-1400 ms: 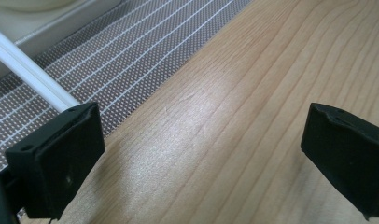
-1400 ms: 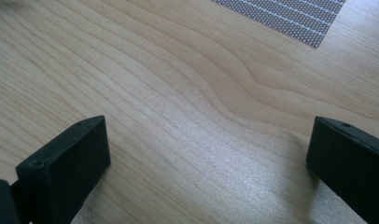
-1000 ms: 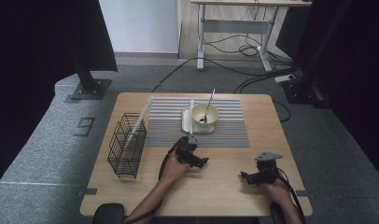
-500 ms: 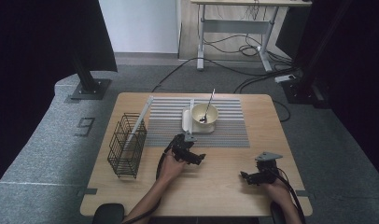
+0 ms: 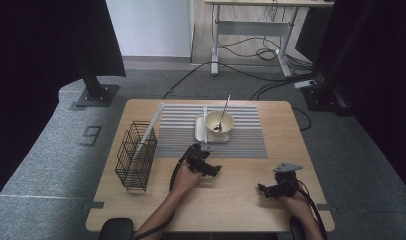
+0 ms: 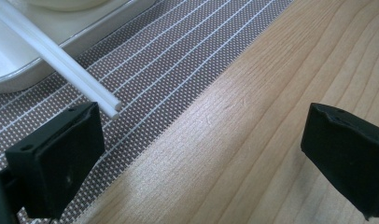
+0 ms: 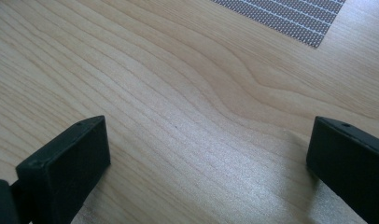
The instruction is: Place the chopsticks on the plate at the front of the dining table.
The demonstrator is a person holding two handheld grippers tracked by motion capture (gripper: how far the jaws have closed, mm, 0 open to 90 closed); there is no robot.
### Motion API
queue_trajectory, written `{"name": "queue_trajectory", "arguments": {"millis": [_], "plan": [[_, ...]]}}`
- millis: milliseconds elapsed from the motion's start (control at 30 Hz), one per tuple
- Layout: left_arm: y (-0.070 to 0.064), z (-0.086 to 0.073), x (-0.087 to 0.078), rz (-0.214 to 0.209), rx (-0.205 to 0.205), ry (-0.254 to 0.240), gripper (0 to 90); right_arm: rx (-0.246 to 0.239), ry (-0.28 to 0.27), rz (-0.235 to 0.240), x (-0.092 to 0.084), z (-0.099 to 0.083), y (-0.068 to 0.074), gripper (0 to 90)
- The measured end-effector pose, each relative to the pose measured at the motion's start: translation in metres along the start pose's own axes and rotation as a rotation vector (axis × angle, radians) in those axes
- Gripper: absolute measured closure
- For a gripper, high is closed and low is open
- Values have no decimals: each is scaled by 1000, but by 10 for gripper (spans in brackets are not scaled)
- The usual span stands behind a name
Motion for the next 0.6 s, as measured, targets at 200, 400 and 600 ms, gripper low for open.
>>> {"name": "queue_trajectory", "arguments": {"millis": [200, 400, 600], "plan": [[-1, -4, -6, -6, -9, -3, 0, 0, 0, 0, 0, 0, 0, 0], [-10, -7, -8, -28, -1, -7, 0, 0, 0, 0, 0, 0, 0, 0], [-12, -7, -5, -30, 2, -4, 0, 0, 0, -1, 0, 0, 0, 0]]}}
Point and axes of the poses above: each handheld gripper's, and its own axes: x roughly forward along the jaws, z roughly out of its top, y roughly to its left, the point moved 10 cm from there along x, roughly forward along the jaws, and after that the axes turned 7 degrees about z, right-handed, at the moved point
